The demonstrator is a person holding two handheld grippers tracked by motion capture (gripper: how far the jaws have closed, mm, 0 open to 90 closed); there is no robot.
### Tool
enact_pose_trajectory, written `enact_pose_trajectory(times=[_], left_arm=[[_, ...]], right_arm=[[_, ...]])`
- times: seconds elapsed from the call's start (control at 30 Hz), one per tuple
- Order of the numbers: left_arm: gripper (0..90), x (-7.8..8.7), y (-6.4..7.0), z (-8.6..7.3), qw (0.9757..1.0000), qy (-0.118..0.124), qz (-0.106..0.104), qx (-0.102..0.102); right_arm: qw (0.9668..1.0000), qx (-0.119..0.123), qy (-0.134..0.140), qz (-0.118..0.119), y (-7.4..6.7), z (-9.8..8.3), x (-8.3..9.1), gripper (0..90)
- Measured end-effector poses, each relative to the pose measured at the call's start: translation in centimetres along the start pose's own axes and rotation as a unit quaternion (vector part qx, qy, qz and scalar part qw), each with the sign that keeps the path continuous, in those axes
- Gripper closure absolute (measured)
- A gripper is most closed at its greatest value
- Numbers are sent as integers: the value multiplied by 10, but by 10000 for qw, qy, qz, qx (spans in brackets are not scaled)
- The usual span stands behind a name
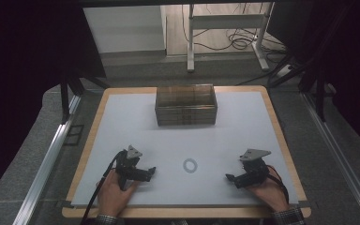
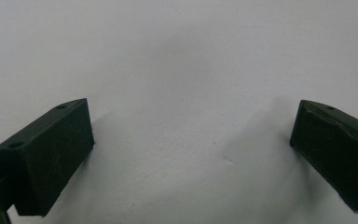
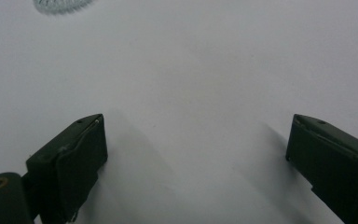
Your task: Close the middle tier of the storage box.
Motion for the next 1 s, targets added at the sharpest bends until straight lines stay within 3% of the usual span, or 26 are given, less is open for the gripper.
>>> enact_pose_trajectory(times=[0.23, 0.53, 0.83, 1.0], left_arm=[[0, 0, 0, 0, 10000, -11, -2, -18], [0, 0, 0, 0, 10000, -10, -4, -15], [0, 0, 0, 0, 10000, -10, -4, -14], [0, 0, 0, 0, 10000, -11, -4, -16]], right_arm=[[10000, -2, -24, -25, 1, 1, 1, 76], [9994, 278, -119, -181, -3, 7, 2, 91], [9995, 250, -110, -159, -3, 13, 2, 102], [9985, 459, -157, -270, -3, 20, 2, 108]])
Point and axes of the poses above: each handheld gripper's, and its own axes: x roughly backward along the jaws, z roughly out of its top, y roughly to its right, the point moved 9 cm from there along -x, roughly forward along the jaws, and after that the axes turned 9 degrees about z, right-handed, at the moved point
